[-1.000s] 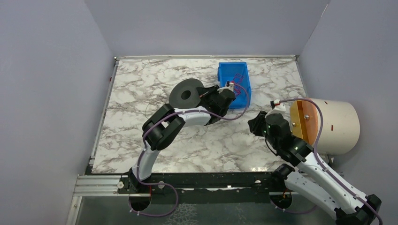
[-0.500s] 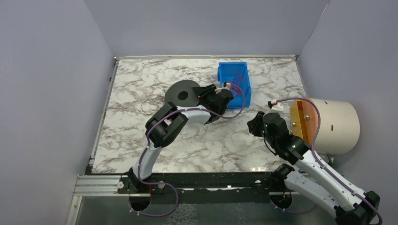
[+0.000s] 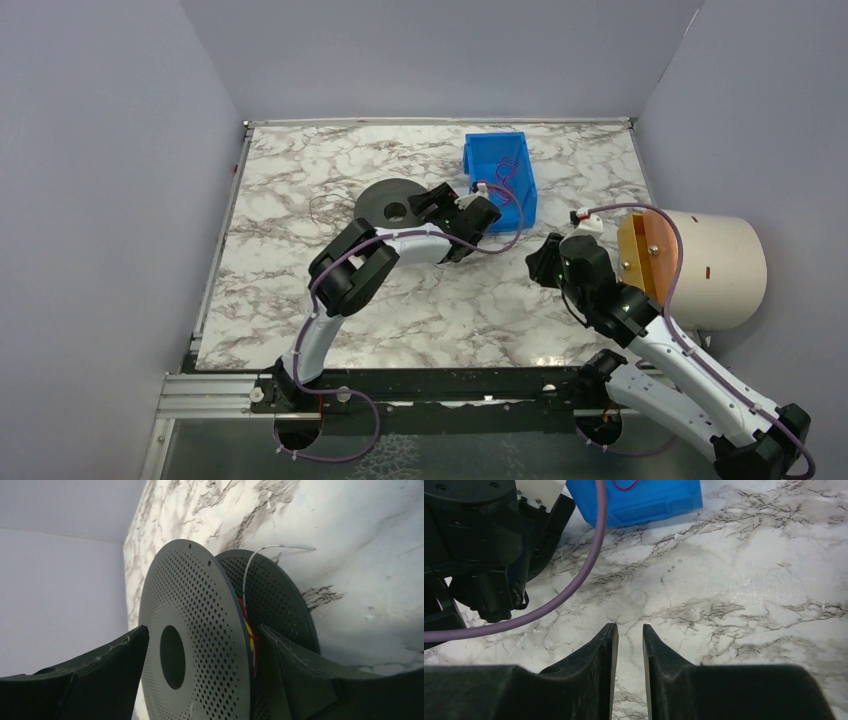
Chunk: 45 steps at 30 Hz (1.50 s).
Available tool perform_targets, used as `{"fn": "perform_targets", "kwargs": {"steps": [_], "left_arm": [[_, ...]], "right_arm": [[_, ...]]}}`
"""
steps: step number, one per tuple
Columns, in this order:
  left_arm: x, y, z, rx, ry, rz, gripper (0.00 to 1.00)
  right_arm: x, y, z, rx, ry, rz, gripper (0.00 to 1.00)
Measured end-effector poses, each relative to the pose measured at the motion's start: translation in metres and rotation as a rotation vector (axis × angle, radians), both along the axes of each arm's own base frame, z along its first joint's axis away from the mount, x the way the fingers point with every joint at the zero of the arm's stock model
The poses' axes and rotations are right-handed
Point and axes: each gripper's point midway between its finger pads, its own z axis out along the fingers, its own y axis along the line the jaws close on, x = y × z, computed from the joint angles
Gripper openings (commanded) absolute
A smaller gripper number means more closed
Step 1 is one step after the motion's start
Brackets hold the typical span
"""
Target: Wrap the cables
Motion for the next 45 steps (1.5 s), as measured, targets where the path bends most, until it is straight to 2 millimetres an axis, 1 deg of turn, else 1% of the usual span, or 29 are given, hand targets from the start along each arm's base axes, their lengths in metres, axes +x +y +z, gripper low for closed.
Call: {"fn": "perform_targets", "kwargs": {"steps": [2,6,11,13,18,19,21,22,23,25,26,29,31,32,34,35,37,41,45], "left_arm": [[-0.004,-0.005,-0.006,-0.054,0.023,-0.01,0.87],[-0.016,-0.012,-0.003,-0.172,0.063,-0.034,0.97],[-0.03,-0.02,0.007,-0.336,0.093,-0.058,0.98],[-0.039,-0.021,0.01,-0.395,0.109,-0.066,0.99],[-0.062,-0.024,0.018,-0.536,0.171,-0.09,0.99],[-0.068,-0.024,0.02,-0.568,0.187,-0.096,0.99],[-0.08,-0.024,0.027,-0.631,0.217,-0.113,0.99],[-0.086,-0.024,0.034,-0.668,0.23,-0.126,0.99],[-0.09,-0.024,0.04,-0.693,0.235,-0.135,0.99],[-0.099,-0.028,0.06,-0.761,0.244,-0.168,0.99],[-0.103,-0.029,0.071,-0.795,0.246,-0.187,0.99],[-0.115,-0.029,0.103,-0.898,0.253,-0.239,0.99],[-0.12,-0.024,0.12,-0.964,0.26,-0.265,0.99],[-0.121,-0.018,0.129,-0.999,0.262,-0.274,0.99],[-0.12,-0.001,0.145,-1.059,0.258,-0.274,0.99],[-0.119,0.005,0.149,-1.076,0.256,-0.269,0.99],[-0.115,0.024,0.16,-1.11,0.24,-0.253,0.99],[-0.116,0.044,0.168,-1.136,0.236,-0.234,0.99],[-0.118,0.053,0.169,-1.147,0.22,-0.226,0.99]], "right_arm": [[0.0,0.0,0.003,0.004,-0.005,0.001,0.31],[0.0,0.0,0.007,0.005,-0.006,0.001,0.33],[0.002,0.002,0.02,0.017,-0.024,0.002,0.36],[0.002,0.002,0.024,0.016,-0.03,0.005,0.37],[0.003,0.006,0.025,-0.002,-0.008,0.029,0.4],[0.003,0.007,0.023,-0.01,0.003,0.036,0.43],[0.004,0.011,0.019,-0.022,0.028,0.051,0.54],[0.005,0.012,0.017,-0.031,0.04,0.057,0.59],[0.006,0.014,0.014,-0.042,0.052,0.065,0.71],[0.008,0.017,0.005,-0.068,0.084,0.077,0.96],[0.009,0.018,0.001,-0.079,0.099,0.081,1.0],[0.013,0.021,-0.009,-0.12,0.141,0.091,1.0],[0.017,0.024,-0.015,-0.139,0.168,0.096,1.0],[0.018,0.026,-0.018,-0.145,0.18,0.099,1.0],[0.02,0.028,-0.023,-0.158,0.201,0.107,1.0],[0.02,0.029,-0.024,-0.163,0.209,0.114,1.0],[0.02,0.032,-0.024,-0.169,0.218,0.13,1.0],[0.023,0.034,-0.016,-0.182,0.198,0.155,1.0],[0.023,0.033,-0.014,-0.201,0.186,0.172,1.0]]}}
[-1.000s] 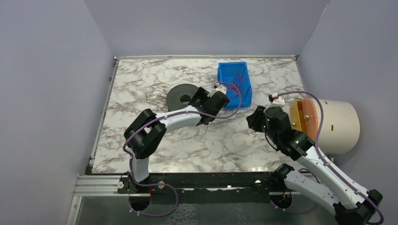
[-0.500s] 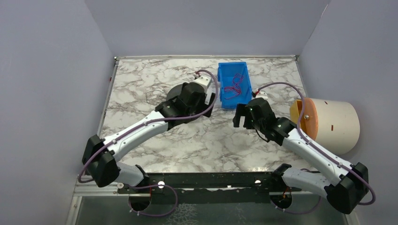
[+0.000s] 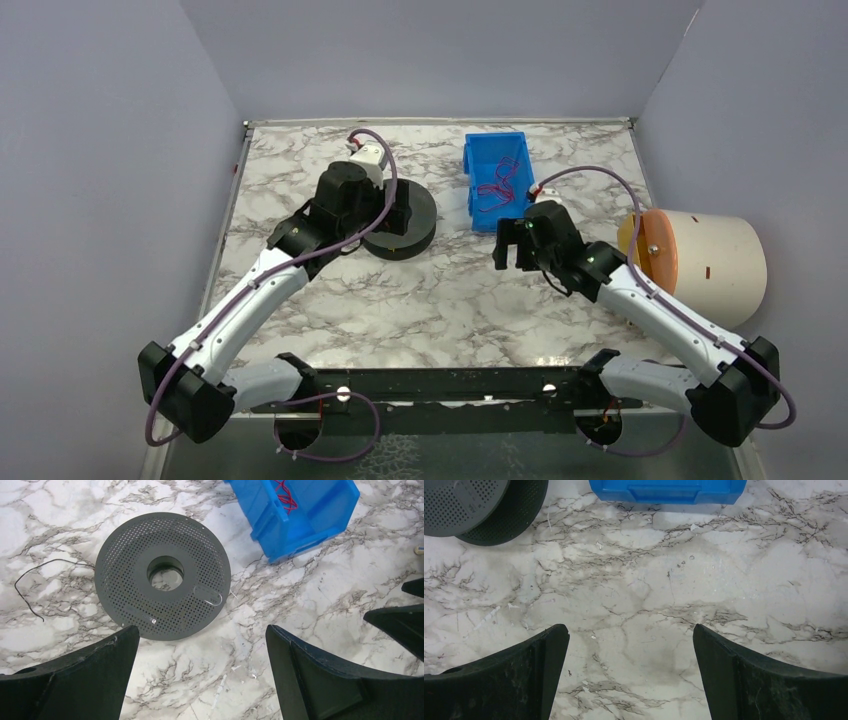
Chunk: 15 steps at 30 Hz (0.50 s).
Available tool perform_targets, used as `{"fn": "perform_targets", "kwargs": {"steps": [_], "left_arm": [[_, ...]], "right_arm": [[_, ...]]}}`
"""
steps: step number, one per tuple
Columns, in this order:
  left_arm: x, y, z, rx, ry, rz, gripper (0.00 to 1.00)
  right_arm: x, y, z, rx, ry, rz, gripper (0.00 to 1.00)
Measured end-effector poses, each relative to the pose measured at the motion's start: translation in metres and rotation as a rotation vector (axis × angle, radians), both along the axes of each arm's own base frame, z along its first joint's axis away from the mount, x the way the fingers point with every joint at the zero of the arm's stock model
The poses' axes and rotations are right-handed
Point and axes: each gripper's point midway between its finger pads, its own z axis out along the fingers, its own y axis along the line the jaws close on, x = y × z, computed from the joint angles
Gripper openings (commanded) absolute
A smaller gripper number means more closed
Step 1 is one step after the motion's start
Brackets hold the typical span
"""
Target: Wrap the cables
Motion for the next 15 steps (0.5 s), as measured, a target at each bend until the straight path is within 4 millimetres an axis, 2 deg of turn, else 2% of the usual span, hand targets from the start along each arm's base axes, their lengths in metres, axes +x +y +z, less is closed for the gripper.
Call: {"fn": "perform_targets", "kwargs": {"steps": [4,11,15], "left_arm": [[-0.01,0.013,0.002,-0.007,-0.038,0.027,0.99],[-0.024,0.032,0.018,-0.054,-0.178,0.052,0.99],[-0.034,0.039,0.025,-0.085,-0.258,0.049,0.99]], "right_arm": [[-0.001,-0.001,0.012,0.012,-0.035,0.015,1.0],[-0.008,-0.006,0.071,0.127,-0.224,0.033,1.0],[-0.015,-0.008,0.091,0.15,-0.293,0.074,1.0]]}}
